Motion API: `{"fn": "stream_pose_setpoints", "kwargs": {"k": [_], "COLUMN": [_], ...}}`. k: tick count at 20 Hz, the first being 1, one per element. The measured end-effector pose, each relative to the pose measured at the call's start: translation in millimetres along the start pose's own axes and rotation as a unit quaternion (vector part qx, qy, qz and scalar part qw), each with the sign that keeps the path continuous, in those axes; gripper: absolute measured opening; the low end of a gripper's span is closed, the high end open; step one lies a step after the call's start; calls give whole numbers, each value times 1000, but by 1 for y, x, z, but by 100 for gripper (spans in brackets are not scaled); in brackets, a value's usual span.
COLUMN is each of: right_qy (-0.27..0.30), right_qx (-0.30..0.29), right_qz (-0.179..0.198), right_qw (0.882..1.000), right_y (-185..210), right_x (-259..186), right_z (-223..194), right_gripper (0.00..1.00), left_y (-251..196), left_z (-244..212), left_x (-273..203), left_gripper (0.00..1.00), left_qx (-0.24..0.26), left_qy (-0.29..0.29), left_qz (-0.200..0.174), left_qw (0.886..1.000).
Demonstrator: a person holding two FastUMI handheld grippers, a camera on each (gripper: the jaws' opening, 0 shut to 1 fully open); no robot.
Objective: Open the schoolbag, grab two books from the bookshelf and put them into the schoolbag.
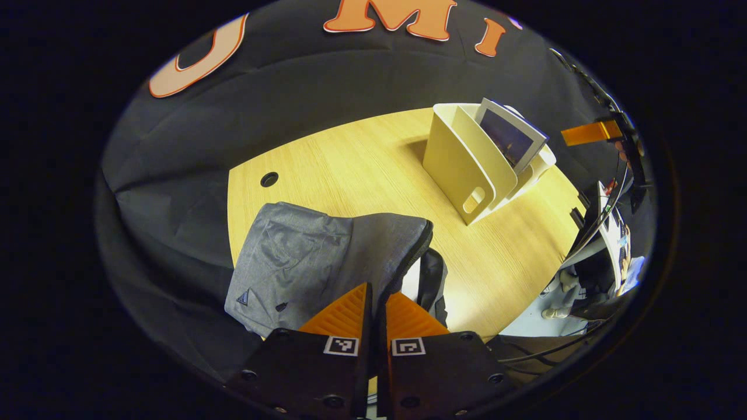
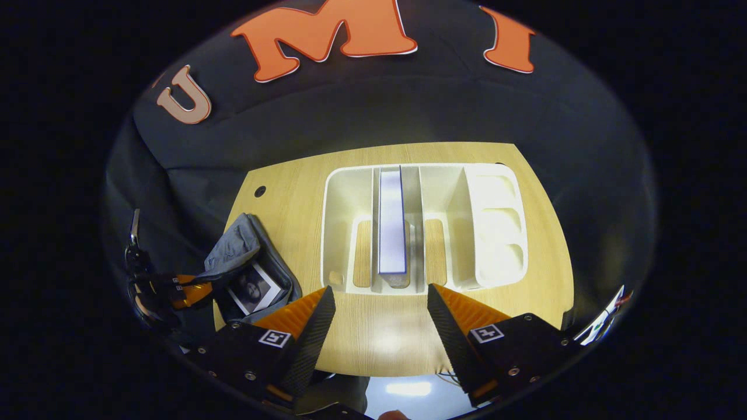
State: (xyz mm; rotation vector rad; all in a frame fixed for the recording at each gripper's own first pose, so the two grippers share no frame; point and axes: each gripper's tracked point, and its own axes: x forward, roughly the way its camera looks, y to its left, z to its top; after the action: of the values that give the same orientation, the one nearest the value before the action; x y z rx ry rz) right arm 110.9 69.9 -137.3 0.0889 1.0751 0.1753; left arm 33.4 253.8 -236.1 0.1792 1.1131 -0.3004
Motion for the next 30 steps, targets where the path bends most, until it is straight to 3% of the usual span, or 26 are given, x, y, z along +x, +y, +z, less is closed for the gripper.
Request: {"fn": "stream_pose_setpoints", "kwargs": {"k": [5, 13, 14, 15, 16, 18, 19, 20, 22, 30], "right_qy": [24, 83, 90, 94, 99, 108, 113, 117, 115, 105], "right_qx": [-28, -28, -25, -22, -23, -19, -14, -10, -4, 32], "right_qz": [1, -12, -13, -15, -16, -15, -13, -19, -34, -54], "right_qw": [999, 996, 996, 995, 995, 994, 993, 993, 993, 992], "right_y": [-7, -18, -19, -18, -18, -16, -15, -15, -20, -27], "right_x": [21, 102, 109, 115, 120, 124, 126, 127, 128, 79], "right_z": [39, 62, 62, 63, 62, 58, 57, 56, 56, 29], "right_gripper": [96, 93, 89, 74, 77, 64, 67, 49, 39, 33], "left_y": [-1, -3, -3, -3, -4, -3, -4, -5, -6, -6], "left_z": [-4, -8, -8, -8, -9, -10, -10, -11, -12, -14], "left_x": [3, 4, 4, 4, 4, 5, 4, 6, 5, 6], "left_gripper": [6, 6, 6, 6, 7, 6, 6, 6, 6, 6], "left_qx": [-19, -35, -36, -37, -38, -41, -43, -43, -40, -16], "left_qy": [5, 22, 24, 26, 28, 32, 33, 35, 37, 30], "left_qz": [8, 32, 35, 37, 39, 42, 43, 43, 43, 24], "left_qw": [1000, 999, 998, 998, 998, 998, 998, 998, 998, 999]}}
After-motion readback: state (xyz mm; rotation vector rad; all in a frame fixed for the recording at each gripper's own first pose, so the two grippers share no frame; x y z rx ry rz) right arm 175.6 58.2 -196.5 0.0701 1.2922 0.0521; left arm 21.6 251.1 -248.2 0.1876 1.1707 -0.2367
